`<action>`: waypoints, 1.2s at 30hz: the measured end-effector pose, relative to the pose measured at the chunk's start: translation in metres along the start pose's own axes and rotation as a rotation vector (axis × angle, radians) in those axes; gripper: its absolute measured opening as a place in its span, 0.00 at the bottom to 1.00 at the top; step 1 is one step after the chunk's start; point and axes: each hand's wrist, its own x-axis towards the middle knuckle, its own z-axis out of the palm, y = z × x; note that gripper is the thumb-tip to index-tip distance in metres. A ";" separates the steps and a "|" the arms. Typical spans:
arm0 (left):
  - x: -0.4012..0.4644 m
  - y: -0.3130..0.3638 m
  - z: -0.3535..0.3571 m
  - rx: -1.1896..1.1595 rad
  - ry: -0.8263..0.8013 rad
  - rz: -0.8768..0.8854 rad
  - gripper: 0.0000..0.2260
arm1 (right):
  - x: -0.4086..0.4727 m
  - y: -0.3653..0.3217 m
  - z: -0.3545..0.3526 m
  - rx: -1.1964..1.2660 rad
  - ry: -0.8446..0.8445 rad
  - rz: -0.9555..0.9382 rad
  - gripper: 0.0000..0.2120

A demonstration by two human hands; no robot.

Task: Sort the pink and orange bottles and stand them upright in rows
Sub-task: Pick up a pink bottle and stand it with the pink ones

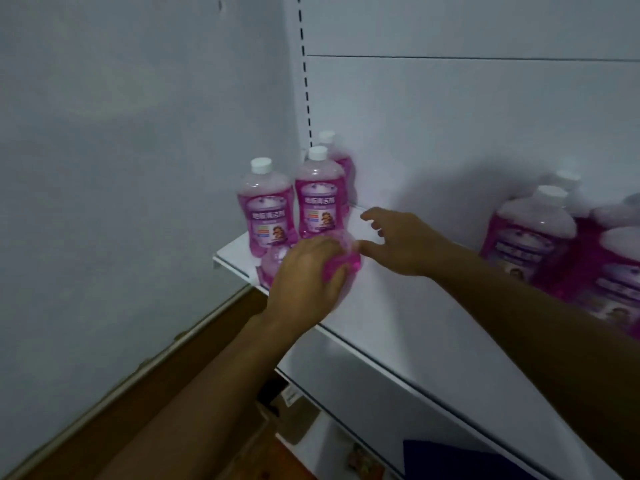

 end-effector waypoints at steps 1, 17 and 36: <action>-0.009 -0.010 -0.006 0.048 0.063 -0.063 0.13 | 0.004 -0.005 0.008 0.059 -0.018 0.007 0.28; -0.038 -0.045 -0.016 -0.351 0.090 -0.686 0.28 | 0.017 -0.004 0.052 0.607 -0.089 0.251 0.34; 0.042 0.031 -0.001 -0.707 -0.055 -0.158 0.31 | -0.073 0.034 0.044 0.469 0.164 0.364 0.24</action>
